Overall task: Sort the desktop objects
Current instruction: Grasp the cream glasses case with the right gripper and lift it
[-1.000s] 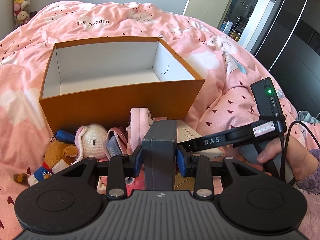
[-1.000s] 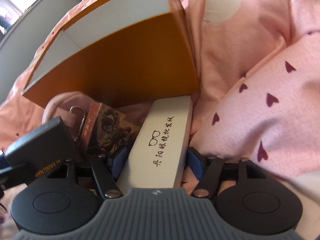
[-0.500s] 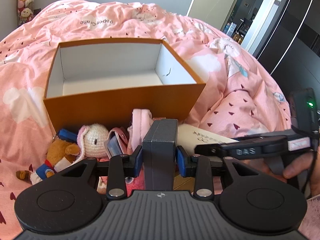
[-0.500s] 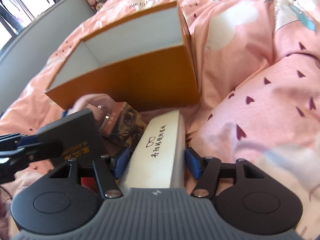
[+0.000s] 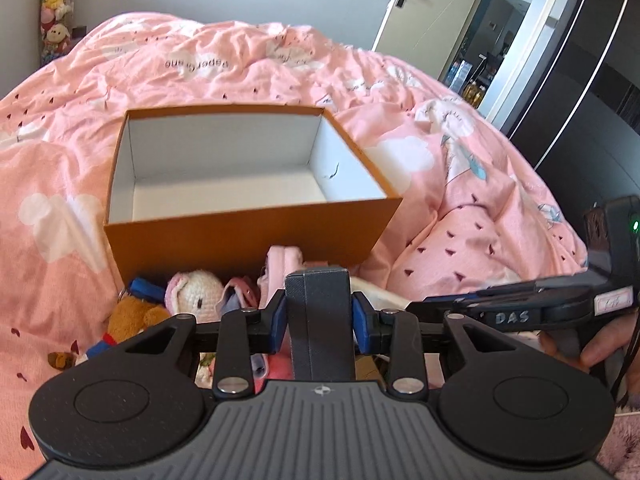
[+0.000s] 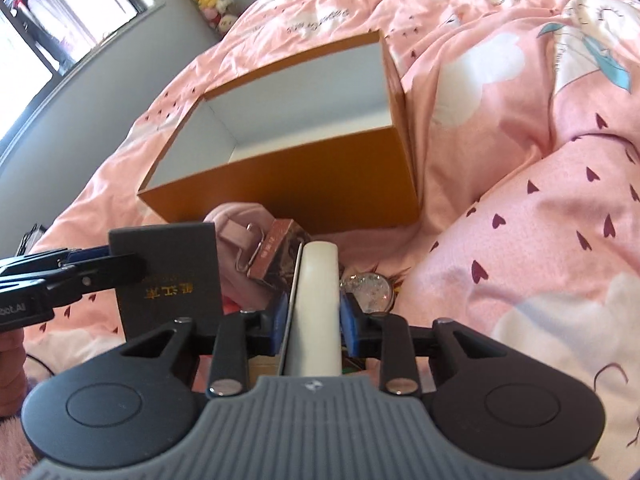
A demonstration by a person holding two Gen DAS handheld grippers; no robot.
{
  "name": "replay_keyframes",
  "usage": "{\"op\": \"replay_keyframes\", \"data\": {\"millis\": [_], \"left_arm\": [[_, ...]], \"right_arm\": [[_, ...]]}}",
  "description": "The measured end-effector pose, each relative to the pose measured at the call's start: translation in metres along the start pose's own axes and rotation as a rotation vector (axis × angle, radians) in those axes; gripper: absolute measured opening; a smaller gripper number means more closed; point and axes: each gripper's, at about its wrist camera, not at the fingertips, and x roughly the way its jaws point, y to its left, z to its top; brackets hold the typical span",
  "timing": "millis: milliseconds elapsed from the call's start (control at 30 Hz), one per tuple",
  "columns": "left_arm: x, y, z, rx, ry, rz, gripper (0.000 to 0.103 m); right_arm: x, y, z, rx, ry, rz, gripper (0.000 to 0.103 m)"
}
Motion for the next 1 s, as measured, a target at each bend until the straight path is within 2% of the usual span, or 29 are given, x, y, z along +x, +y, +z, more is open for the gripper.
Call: {"op": "replay_keyframes", "data": {"millis": [167, 333, 500, 567, 667, 800, 1000], "left_arm": [[0.003, 0.005, -0.005, -0.011, 0.004, 0.007, 0.038], [0.002, 0.011, -0.007, -0.03, 0.002, 0.005, 0.038], [0.002, 0.015, -0.007, -0.042, -0.004, -0.004, 0.038], [0.001, 0.016, -0.007, -0.046, -0.005, -0.004, 0.038], [-0.001, 0.017, -0.006, -0.05, -0.014, 0.002, 0.037], [-0.007, 0.019, -0.003, -0.059, -0.034, -0.019, 0.037], [-0.022, 0.016, 0.008, -0.045, -0.081, -0.018, 0.037]], "right_arm": [[0.022, -0.011, 0.011, -0.03, 0.163, -0.007, 0.04], [0.043, -0.024, 0.033, -0.008, 0.278, 0.035, 0.041], [0.078, -0.046, 0.044, 0.12, 0.364, 0.122, 0.039], [0.082, -0.051, 0.044, 0.159, 0.363, 0.129, 0.038], [0.072, -0.045, 0.041, 0.13, 0.321, 0.114, 0.036], [0.048, -0.035, 0.036, 0.099, 0.28, 0.112, 0.035], [0.002, -0.015, 0.051, 0.043, 0.166, 0.146, 0.031]]}}
